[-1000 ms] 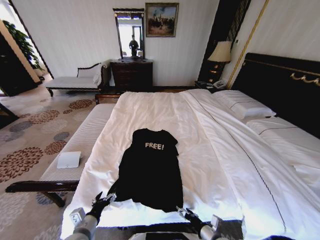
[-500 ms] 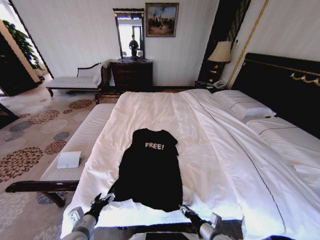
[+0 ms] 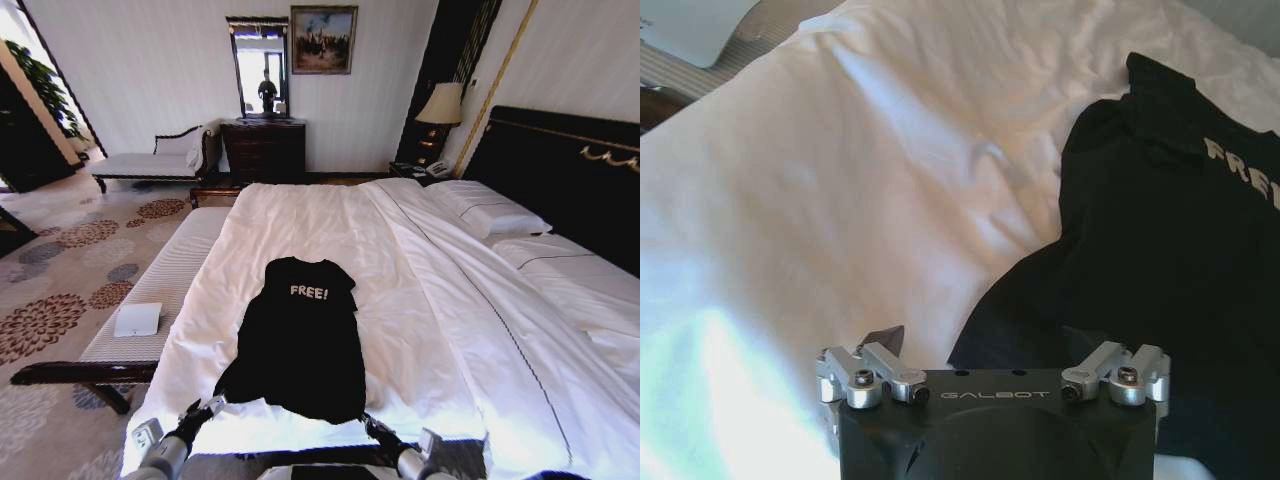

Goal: Fold the clothes on the bed.

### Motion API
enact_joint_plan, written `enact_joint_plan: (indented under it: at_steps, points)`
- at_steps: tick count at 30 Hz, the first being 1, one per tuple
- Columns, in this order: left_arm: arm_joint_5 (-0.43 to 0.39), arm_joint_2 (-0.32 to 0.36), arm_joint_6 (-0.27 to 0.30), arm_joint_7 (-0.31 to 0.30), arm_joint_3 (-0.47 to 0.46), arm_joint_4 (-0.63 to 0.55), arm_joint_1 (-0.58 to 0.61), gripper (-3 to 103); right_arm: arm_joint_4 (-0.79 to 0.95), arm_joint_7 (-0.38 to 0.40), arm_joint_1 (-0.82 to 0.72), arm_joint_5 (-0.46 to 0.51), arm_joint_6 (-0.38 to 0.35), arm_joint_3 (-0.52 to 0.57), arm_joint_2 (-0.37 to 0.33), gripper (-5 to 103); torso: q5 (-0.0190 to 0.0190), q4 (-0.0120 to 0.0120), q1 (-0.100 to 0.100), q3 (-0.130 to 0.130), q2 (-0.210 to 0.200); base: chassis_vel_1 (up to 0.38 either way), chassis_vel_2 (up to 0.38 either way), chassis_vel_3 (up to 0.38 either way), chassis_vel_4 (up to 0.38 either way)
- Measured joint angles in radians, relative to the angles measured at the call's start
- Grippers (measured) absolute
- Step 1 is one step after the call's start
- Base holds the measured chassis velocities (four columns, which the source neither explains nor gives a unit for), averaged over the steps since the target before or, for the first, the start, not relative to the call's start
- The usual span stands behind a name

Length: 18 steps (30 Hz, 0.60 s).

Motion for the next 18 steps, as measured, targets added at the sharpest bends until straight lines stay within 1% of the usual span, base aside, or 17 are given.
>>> enact_joint_plan:
  at_steps: [1, 3, 4, 5, 6, 7, 8, 10, 12, 14, 16, 17, 18]
  points:
    - [0.000, 0.000, 0.000, 0.000, 0.000, 0.000, 0.000, 90, 0.000, 0.000, 0.000, 0.000, 0.000, 0.000, 0.000, 0, 0.0000, 0.0000, 0.000, 0.000, 0.000, 0.000, 0.000, 0.000, 0.000]
    - [0.005, 0.000, 0.010, -0.009, 0.019, 0.011, -0.032, 81, 0.001, 0.003, -0.001, -0.001, 0.000, 0.000, 0.001, 0, 0.0000, -0.0001, 0.000, 0.000, 0.000, 0.000, 0.000, 0.000, 0.000]
    - [0.016, 0.001, 0.013, -0.012, 0.030, 0.017, -0.045, 81, 0.001, 0.003, -0.001, -0.001, 0.000, 0.000, 0.001, 0, 0.0000, 0.0000, 0.000, 0.000, 0.000, 0.000, 0.000, 0.000, 0.000]
    - [0.027, 0.004, 0.015, -0.014, 0.041, 0.022, -0.057, 76, 0.001, 0.004, 0.000, -0.003, 0.000, 0.001, 0.001, 0, 0.0000, -0.0001, 0.000, 0.000, 0.000, 0.000, 0.000, 0.000, 0.000]
    - [0.027, 0.004, 0.015, -0.014, 0.041, 0.022, -0.057, 76, 0.001, 0.004, 0.000, -0.003, 0.000, 0.001, 0.001, 0, 0.0000, -0.0001, 0.000, 0.000, 0.000, 0.000, 0.000, 0.000, 0.000]
    - [0.034, 0.005, 0.017, -0.017, 0.049, 0.024, -0.066, 72, -0.001, 0.005, 0.001, -0.003, 0.000, 0.001, 0.001, 0, 0.0000, -0.0001, 0.000, 0.000, 0.000, 0.000, 0.000, 0.000, 0.000]
    - [0.043, 0.008, 0.020, -0.023, 0.062, 0.027, -0.078, 72, -0.004, 0.007, 0.003, -0.003, 0.000, 0.002, 0.001, 0, 0.0001, -0.0001, 0.000, 0.000, 0.000, 0.000, 0.000, 0.000, 0.000]
    - [0.058, 0.010, 0.034, -0.048, 0.085, 0.028, -0.107, 62, -0.011, 0.010, 0.006, -0.002, 0.001, 0.007, -0.003, 0, 0.0000, 0.0000, 0.000, 0.000, 0.000, 0.000, 0.000, 0.000, 0.000]
    - [0.059, 0.010, 0.040, -0.057, 0.090, 0.028, -0.117, 62, -0.012, 0.011, 0.006, 0.000, 0.001, 0.008, -0.005, 0, 0.0000, -0.0001, 0.000, 0.000, 0.000, 0.000, 0.000, 0.000, 0.000]
    - [0.060, 0.013, 0.054, -0.070, 0.097, 0.025, -0.132, 51, -0.014, 0.012, 0.008, 0.001, 0.001, 0.009, -0.006, 0, 0.0001, -0.0002, 0.000, 0.000, 0.000, 0.000, 0.000, 0.000, 0.000]
    - [0.060, 0.014, 0.056, -0.072, 0.097, 0.025, -0.134, 51, -0.014, 0.013, 0.008, 0.001, 0.001, 0.009, -0.005, 0, 0.0001, -0.0002, 0.000, 0.000, 0.000, 0.000, 0.000, 0.000, 0.000]
    - [0.063, 0.016, 0.061, -0.076, 0.099, 0.025, -0.135, 40, -0.015, 0.014, 0.010, 0.002, 0.002, 0.009, -0.003, 0, 0.0000, -0.0001, 0.000, 0.000, 0.000, 0.000, 0.000, 0.000, 0.000]
    - [0.065, 0.016, 0.061, -0.077, 0.098, 0.026, -0.134, 40, -0.015, 0.015, 0.010, 0.002, 0.002, 0.009, -0.002, 0, 0.0000, -0.0001, 0.000, 0.000, 0.000, 0.000, 0.000, 0.000, 0.000]
